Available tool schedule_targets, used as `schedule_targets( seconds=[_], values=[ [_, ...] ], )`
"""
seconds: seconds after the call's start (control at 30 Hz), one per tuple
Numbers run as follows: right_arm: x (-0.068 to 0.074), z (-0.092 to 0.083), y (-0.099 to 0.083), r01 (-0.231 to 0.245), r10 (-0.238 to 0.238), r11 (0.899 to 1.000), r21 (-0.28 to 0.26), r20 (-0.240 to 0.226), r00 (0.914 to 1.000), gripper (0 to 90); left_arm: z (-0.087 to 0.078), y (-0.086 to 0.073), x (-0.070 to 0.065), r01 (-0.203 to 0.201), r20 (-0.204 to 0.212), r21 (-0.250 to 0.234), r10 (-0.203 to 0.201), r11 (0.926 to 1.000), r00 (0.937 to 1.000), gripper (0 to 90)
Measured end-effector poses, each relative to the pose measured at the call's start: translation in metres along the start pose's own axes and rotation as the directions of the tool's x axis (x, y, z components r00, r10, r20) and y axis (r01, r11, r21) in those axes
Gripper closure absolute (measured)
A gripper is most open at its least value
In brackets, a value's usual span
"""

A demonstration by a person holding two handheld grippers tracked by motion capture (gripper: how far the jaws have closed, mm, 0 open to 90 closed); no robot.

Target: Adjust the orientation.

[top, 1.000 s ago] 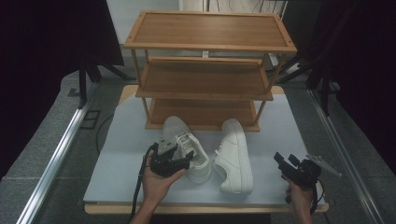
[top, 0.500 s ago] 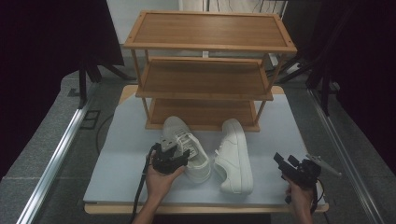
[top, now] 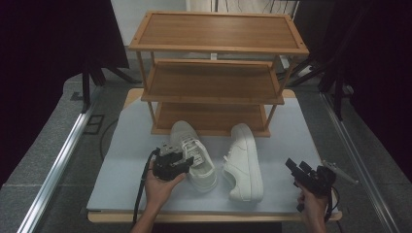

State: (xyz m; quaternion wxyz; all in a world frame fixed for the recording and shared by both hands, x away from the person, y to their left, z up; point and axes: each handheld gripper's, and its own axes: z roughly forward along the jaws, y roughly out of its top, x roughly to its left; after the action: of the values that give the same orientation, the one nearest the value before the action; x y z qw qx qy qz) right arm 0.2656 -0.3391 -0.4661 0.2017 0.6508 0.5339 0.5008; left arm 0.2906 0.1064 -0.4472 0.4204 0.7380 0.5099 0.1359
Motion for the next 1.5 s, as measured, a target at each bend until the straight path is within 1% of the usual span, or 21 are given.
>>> schedule_targets(
  seconds=[0.03, 0.13, 0.23, 0.33, 0.37, 0.43, 0.5, 0.57, 0.6, 0.63, 0.7, 0.77, 0.87, 0.97, 1.07, 1.13, 1.2, 1.23, 1.27, 1.33, 1.5],
  values=[
    [0.000, 0.000, 0.000, -0.003, 0.003, 1.000, 0.001, -0.006, 1.0000, 31.9, 0.002, 0.001, -0.004, -0.014, -0.019, 0.005, 0.014, 0.9999, 0.9997, 51.2],
    [0.002, 0.002, -0.001, -0.012, 0.012, 1.000, 0.010, -0.020, 0.9997, 31.9, 0.004, 0.004, -0.009, -0.027, -0.046, 0.011, 0.028, 0.9996, 0.9986, 49.4],
    [0.005, 0.004, -0.002, 0.001, 0.000, 1.000, 0.014, -0.024, 0.9997, 31.8, 0.005, 0.004, -0.007, -0.018, -0.042, 0.004, 0.018, 0.9998, 0.9990, 49.4],
    [0.005, 0.004, -0.002, 0.001, -0.001, 1.000, 0.017, -0.026, 0.9997, 31.8, 0.005, 0.002, -0.007, -0.027, -0.045, 0.000, 0.027, 0.9996, 0.9986, 51.2],
    [0.005, 0.004, -0.002, -0.016, 0.017, 1.000, 0.022, -0.042, 0.9990, 31.8, 0.004, 0.002, -0.006, -0.023, -0.039, -0.001, 0.023, 0.9997, 0.9990, 53.5],
    [0.005, 0.004, -0.002, -0.019, 0.020, 1.000, 0.021, -0.045, 0.9988, 31.8, 0.002, 0.001, -0.003, -0.014, -0.019, -0.006, 0.014, 0.9999, 0.9997, 54.6],
    [0.005, 0.003, -0.002, -0.020, 0.021, 1.000, 0.017, -0.043, 0.9989, 31.8, -0.001, -0.001, 0.000, -0.015, -0.002, -0.014, 0.015, 0.9998, 0.9999, 57.7],
    [0.004, 0.002, -0.001, -0.027, 0.028, 1.000, 0.011, -0.042, 0.9987, 31.8, -0.004, -0.002, 0.004, -0.020, 0.013, -0.018, 0.020, 0.9997, 0.9997, 59.1],
    [0.002, 0.002, -0.001, -0.029, 0.029, 1.000, 0.009, -0.040, 0.9988, 31.8, -0.007, -0.002, 0.010, -0.023, 0.016, -0.013, 0.023, 0.9997, 0.9996, 60.5],
    [0.001, 0.001, 0.000, -0.032, 0.032, 0.999, 0.009, -0.039, 0.9987, 31.8, -0.007, -0.002, 0.010, -0.023, 0.016, -0.013, 0.023, 0.9997, 0.9996, 61.1],
    [0.001, 0.001, 0.000, -0.035, 0.036, 0.999, 0.006, -0.040, 0.9985, 31.8, -0.014, -0.004, 0.019, -0.025, 0.022, -0.007, 0.025, 0.9997, 0.9994, 62.1],
    [0.000, 0.000, 0.001, -0.034, 0.034, 0.999, 0.001, -0.039, 0.9987, 31.8, -0.023, -0.007, 0.029, -0.015, 0.031, -0.006, 0.015, 0.9999, 0.9994, 64.5],
    [-0.001, 0.000, 0.001, -0.034, 0.034, 0.999, 0.000, -0.035, 0.9988, 31.9, -0.032, -0.012, 0.044, 0.016, 0.065, -0.005, -0.015, 0.9999, 0.9978, 68.0],
    [0.001, 0.000, 0.000, -0.032, 0.032, 0.999, 0.003, -0.033, 0.9990, 31.9, -0.036, -0.015, 0.049, 0.026, 0.077, -0.006, -0.026, 0.9996, 0.9967, 67.4],
    [0.003, 0.002, 0.000, -0.026, 0.026, 1.000, 0.007, -0.034, 0.9991, 31.8, -0.033, -0.013, 0.044, 0.014, 0.061, -0.004, -0.013, 0.9999, 0.9980, 63.6],
    [0.004, 0.003, -0.001, -0.021, 0.021, 1.000, 0.010, -0.034, 0.9992, 31.8, -0.030, -0.012, 0.039, 0.007, 0.030, -0.010, -0.007, 0.9999, 0.9995, 60.1],
    [0.005, 0.003, -0.002, -0.012, 0.013, 1.000, 0.014, -0.032, 0.9994, 31.8, -0.025, -0.009, 0.034, 0.008, 0.005, -0.007, -0.008, 0.9999, 1.0000, 54.1],
    [0.005, 0.004, -0.002, -0.010, 0.010, 1.000, 0.016, -0.033, 0.9994, 31.7, -0.022, -0.008, 0.032, 0.000, -0.016, -0.008, 0.000, 1.0000, 0.9999, 53.7],
    [0.005, 0.004, -0.002, -0.008, 0.009, 1.000, 0.017, -0.032, 0.9995, 31.7, -0.020, -0.008, 0.031, -0.011, -0.037, -0.007, 0.011, 0.9999, 0.9993, 54.5],
    [0.005, 0.004, -0.002, -0.010, 0.010, 1.000, 0.015, -0.031, 0.9995, 31.7, -0.018, -0.007, 0.031, -0.024, -0.062, -0.010, 0.023, 0.9997, 0.9978, 61.9],
    [0.002, 0.002, -0.001, -0.021, 0.022, 1.000, 0.008, -0.026, 0.9994, 31.7, -0.024, -0.010, 0.038, -0.045, -0.047, -0.024, 0.044, 0.9987, 0.9979, 73.9]
  ],
)
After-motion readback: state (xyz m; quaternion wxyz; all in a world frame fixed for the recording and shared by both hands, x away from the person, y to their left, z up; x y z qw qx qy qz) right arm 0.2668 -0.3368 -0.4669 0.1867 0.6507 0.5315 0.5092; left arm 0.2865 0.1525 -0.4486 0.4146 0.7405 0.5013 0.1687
